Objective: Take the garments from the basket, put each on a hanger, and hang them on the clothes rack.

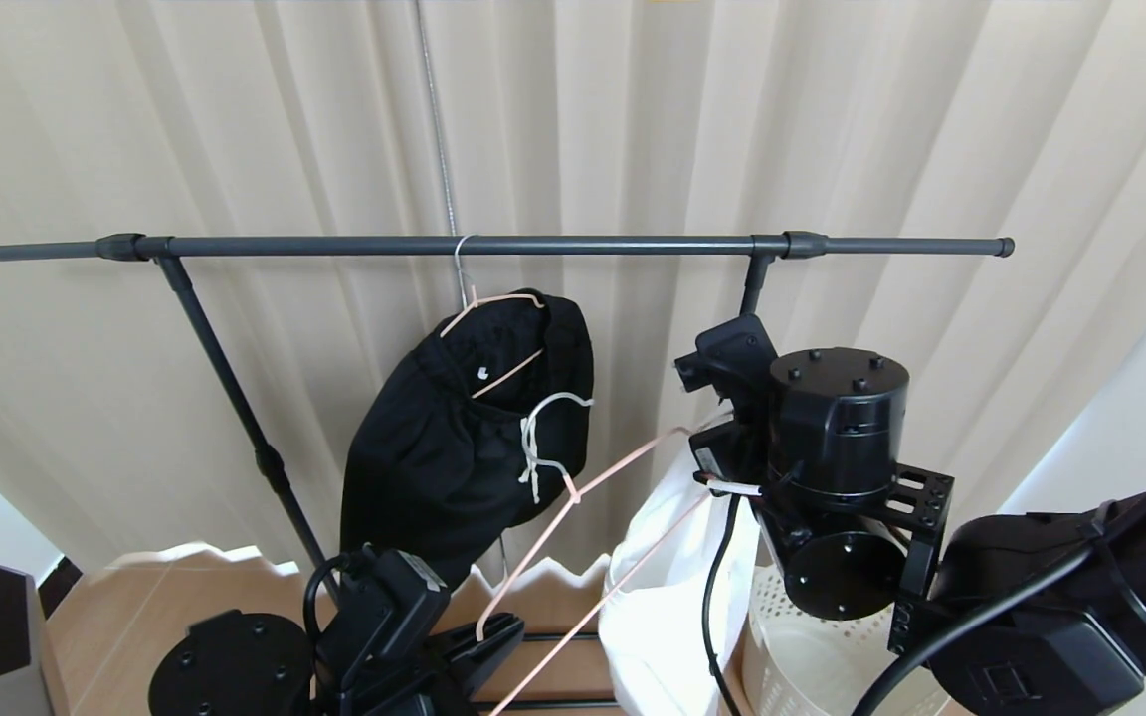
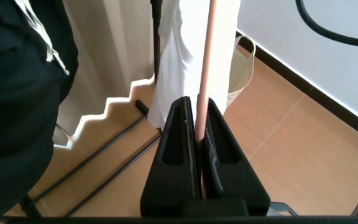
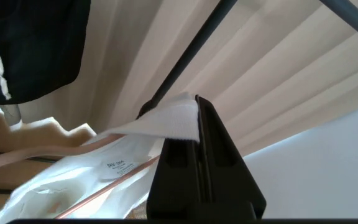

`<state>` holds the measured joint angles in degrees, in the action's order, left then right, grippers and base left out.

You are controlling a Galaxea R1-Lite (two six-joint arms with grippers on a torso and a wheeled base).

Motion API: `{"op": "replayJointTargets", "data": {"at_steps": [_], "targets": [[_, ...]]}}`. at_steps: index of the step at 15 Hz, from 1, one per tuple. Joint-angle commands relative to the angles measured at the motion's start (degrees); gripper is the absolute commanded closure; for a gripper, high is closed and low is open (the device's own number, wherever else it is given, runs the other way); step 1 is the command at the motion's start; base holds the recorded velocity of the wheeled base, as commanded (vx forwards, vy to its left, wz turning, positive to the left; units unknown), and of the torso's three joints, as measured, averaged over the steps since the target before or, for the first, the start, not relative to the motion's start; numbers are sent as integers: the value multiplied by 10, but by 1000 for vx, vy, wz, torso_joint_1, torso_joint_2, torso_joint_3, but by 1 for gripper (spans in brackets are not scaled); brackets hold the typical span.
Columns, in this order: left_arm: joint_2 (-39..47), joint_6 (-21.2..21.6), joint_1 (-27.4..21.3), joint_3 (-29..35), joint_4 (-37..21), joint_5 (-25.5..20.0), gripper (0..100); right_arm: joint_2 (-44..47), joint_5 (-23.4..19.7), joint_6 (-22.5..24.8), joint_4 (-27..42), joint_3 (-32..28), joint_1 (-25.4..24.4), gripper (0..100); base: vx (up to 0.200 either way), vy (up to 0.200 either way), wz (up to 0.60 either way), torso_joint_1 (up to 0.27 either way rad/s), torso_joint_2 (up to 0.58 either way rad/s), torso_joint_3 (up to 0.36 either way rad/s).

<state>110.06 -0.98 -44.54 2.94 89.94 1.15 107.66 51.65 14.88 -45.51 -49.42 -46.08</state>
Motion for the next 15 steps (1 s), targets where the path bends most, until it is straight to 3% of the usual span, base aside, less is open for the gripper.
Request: {"op": "replayJointTargets", "data": {"at_steps": [1, 15], "targets": [[-1, 0, 0, 0, 1, 1, 100, -8, 0, 1, -5, 4, -11, 100, 0, 0, 0, 0, 0, 0], [-2, 1, 0, 2, 1, 14, 100, -18, -3, 1, -66, 13, -77, 100, 0, 0, 0, 0, 0, 0]]}}
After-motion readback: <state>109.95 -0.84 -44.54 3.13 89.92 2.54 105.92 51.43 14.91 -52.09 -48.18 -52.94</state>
